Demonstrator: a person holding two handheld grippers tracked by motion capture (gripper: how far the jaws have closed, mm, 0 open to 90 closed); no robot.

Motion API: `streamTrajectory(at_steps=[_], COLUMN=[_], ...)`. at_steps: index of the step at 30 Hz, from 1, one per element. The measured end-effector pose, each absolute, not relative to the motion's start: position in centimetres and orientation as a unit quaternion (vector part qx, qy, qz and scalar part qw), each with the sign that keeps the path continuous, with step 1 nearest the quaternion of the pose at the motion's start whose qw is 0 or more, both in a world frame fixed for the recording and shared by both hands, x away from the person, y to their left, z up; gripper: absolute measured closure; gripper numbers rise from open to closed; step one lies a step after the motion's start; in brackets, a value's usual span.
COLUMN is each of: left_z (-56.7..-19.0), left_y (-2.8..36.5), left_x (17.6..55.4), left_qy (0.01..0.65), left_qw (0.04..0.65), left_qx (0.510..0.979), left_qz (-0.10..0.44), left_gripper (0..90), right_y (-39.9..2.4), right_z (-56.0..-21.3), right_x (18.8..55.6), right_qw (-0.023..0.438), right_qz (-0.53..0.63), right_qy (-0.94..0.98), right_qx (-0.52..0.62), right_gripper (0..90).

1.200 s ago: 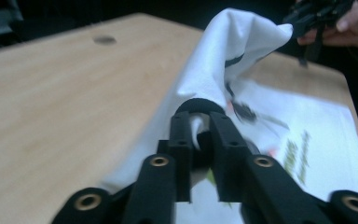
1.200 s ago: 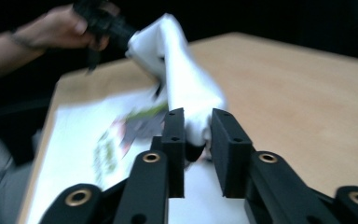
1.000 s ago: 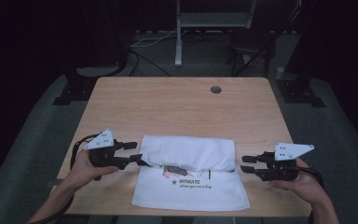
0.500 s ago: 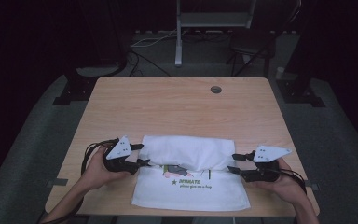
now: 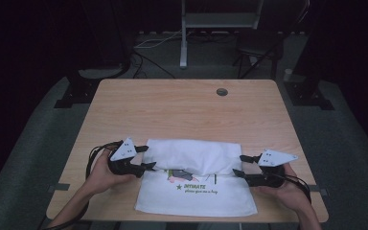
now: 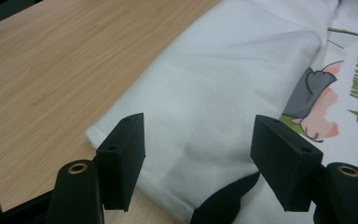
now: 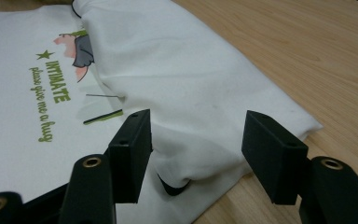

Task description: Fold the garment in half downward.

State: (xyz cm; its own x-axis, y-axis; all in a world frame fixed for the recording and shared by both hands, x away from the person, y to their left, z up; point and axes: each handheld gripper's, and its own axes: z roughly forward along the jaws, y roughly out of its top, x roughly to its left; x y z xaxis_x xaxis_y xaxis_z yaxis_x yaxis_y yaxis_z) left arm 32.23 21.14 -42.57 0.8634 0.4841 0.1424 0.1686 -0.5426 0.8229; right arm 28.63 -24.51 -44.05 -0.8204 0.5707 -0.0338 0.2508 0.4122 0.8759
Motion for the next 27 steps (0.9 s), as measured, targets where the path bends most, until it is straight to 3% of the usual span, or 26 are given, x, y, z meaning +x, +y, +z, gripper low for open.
streamTrajectory(at_steps=[17, 24, 27], left_z=[-42.8, -43.4, -43.4], left_y=[20.9, 20.6, 20.6], left_x=[32.8, 33.0, 32.9], left_qy=[0.195, 0.203, 0.206], left_qw=[0.420, 0.409, 0.411], left_qx=[0.873, 0.880, 0.880], left_qz=[0.155, 0.130, 0.120], left_gripper=[55.4, 78.6, 85.7], right_y=[-23.7, -23.0, -23.0], right_z=[-44.0, -44.4, -44.4], right_x=[28.4, 28.8, 28.8], right_qw=[0.177, 0.168, 0.166], right_qz=[0.446, 0.416, 0.414], right_qy=[0.842, 0.858, 0.858], right_qx=[0.245, 0.251, 0.255], right_gripper=[55.6, 76.8, 79.7])
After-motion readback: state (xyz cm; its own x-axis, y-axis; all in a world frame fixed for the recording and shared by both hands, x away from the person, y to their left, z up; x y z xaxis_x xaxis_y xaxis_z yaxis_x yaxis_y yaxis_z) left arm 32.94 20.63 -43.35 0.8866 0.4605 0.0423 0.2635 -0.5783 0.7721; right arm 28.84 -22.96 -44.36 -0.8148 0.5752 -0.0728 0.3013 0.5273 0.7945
